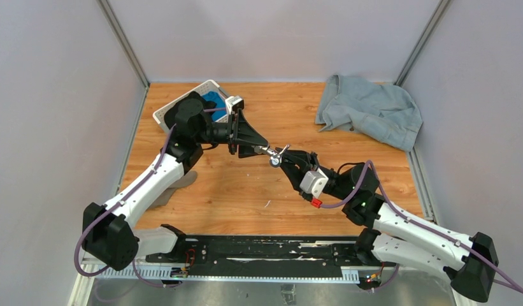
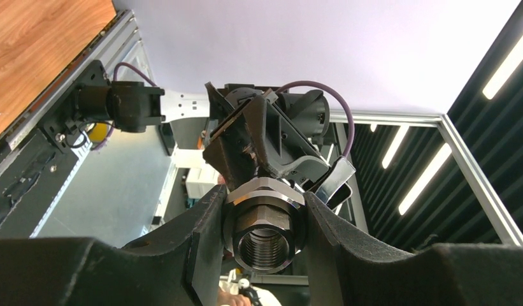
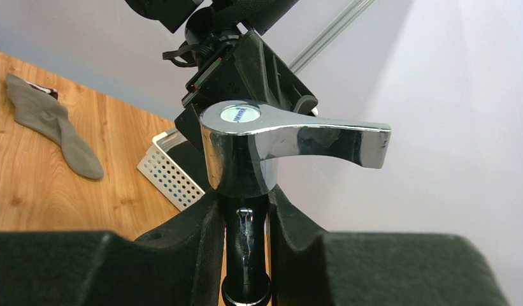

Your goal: Install the water faucets

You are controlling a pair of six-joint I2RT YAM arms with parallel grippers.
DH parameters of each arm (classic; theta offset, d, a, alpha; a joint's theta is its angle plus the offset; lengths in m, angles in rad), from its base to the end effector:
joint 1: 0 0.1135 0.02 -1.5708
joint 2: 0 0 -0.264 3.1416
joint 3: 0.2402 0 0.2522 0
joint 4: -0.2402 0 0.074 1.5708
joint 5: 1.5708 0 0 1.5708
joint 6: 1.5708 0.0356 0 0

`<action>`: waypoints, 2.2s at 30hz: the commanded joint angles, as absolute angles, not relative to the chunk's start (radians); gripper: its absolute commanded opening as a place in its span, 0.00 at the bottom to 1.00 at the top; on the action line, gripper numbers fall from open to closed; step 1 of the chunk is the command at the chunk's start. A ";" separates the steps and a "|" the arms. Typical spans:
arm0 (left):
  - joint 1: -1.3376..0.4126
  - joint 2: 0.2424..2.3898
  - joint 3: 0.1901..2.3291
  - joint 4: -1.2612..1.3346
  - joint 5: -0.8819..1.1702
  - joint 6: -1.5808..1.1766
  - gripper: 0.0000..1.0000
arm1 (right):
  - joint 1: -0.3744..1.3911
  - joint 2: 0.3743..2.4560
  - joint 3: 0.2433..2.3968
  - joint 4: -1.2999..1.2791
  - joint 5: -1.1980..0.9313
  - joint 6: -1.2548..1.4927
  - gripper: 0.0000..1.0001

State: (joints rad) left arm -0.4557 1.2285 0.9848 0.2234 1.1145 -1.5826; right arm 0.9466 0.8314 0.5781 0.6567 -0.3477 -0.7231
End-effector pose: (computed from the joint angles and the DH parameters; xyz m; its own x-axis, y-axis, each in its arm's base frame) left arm 0.2313 -0.1490 0.3595 -0.9995 -0.0008 0.0300 -0.0300 0.0089 -0.9995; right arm 0.1030 0.1638 0.3474 0.7980 0.0435 -0.6011 -0.5575 0.4321 -0.7089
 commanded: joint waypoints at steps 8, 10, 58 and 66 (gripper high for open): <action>-0.466 1.226 0.992 0.250 1.128 -1.584 0.00 | 0.960 0.855 0.608 0.725 -0.273 -0.749 0.00; -0.466 1.224 0.995 0.251 1.125 -1.584 0.00 | 0.960 0.859 0.609 0.718 -0.276 -0.752 0.00; -0.466 1.199 1.001 0.247 1.086 -1.544 0.00 | 0.927 0.938 0.621 0.739 -0.165 -0.189 0.00; -0.466 1.194 1.003 0.247 1.080 -1.534 0.00 | 0.906 0.953 0.628 0.739 -0.191 -0.026 0.00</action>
State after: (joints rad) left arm -0.4377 1.2270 0.9829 0.2226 1.0248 -1.5562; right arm 0.9268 0.9268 0.6224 0.7296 -0.1921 -0.1608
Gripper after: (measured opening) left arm 0.468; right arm 0.257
